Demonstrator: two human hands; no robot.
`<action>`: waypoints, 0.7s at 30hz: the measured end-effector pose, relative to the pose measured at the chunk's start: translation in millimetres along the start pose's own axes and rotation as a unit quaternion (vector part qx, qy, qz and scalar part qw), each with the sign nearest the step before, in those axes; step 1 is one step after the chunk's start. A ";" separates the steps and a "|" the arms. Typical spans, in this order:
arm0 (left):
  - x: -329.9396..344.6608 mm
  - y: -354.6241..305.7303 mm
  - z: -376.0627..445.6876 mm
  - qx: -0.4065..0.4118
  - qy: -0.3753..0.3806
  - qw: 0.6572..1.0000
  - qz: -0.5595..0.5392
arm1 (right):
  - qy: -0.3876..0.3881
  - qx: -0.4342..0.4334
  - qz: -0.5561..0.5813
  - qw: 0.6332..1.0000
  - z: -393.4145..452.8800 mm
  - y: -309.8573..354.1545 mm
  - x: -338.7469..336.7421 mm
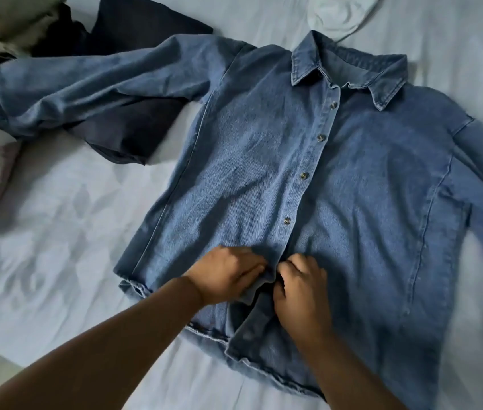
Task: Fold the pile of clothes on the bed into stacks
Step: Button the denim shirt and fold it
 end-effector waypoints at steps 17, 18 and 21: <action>-2.3 8.0 35.1 0.258 -0.017 0.956 0.142 | -0.054 -0.031 -0.021 0.998 -8.0 -10.4 10.1; -1.7 8.4 34.0 0.264 -0.022 0.955 0.135 | -0.055 -0.032 -0.017 0.998 -7.7 -10.8 9.9; 0.8 9.3 30.3 0.240 -0.048 0.963 0.109 | -0.056 -0.024 -0.002 0.998 -7.2 -10.5 9.4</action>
Point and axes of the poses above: each hand's wrist, its own z-axis towards the middle knuckle, its own x-axis out of the palm, y = z × x, the point moved 1 cm from there along z, towards the middle knuckle, and after that the axes turned 15 degrees about -x, right-handed, at the moved point
